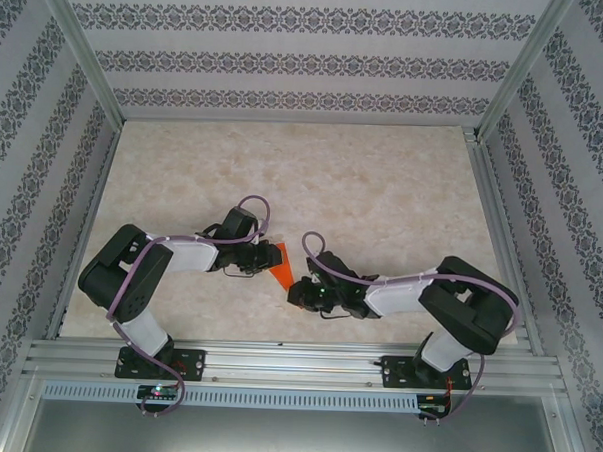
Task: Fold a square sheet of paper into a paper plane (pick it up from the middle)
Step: Fold the wing for the fifth time at the center of the table.
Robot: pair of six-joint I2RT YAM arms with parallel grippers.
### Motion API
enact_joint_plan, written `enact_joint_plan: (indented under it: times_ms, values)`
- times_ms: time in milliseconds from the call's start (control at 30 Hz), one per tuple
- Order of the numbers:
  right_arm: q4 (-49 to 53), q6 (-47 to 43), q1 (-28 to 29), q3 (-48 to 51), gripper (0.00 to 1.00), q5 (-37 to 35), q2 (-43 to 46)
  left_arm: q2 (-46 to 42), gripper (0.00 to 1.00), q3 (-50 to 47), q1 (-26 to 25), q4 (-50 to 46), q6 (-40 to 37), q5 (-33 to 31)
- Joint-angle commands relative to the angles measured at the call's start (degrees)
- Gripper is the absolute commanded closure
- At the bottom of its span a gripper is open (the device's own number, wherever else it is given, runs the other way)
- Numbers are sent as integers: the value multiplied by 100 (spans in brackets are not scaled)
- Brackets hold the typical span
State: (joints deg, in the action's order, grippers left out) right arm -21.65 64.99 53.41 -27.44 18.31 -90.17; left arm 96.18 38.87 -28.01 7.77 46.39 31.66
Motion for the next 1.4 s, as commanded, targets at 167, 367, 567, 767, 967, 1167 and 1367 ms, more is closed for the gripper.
enact_joint_plan:
  times_ms: [167,367,567,767,967,1167,1367]
  values:
    - [951,167,66,918,85,-150,936,508,73,-143,6,-121,-103,-575]
    - [1811,-362,-64,13,83,-438,1533,417,72,-191,5,40,-191,-338]
    - [2043,-527,-609,-482,77,-685,1057,-191,61,-228,-3,119,-231,-11]
    - [1983,-663,-753,-657,75,-662,711,-1468,36,133,-22,-1600,-170,-807]
    - [1504,-727,-752,-692,73,-413,418,-2015,30,400,-152,-3326,261,-1785]
    - [1391,-768,-744,-732,69,-335,271,-1581,22,978,-640,-4018,710,-2119]
    - [1379,-765,-717,-644,68,-371,371,-651,10,2050,-955,-4947,1009,-2615]
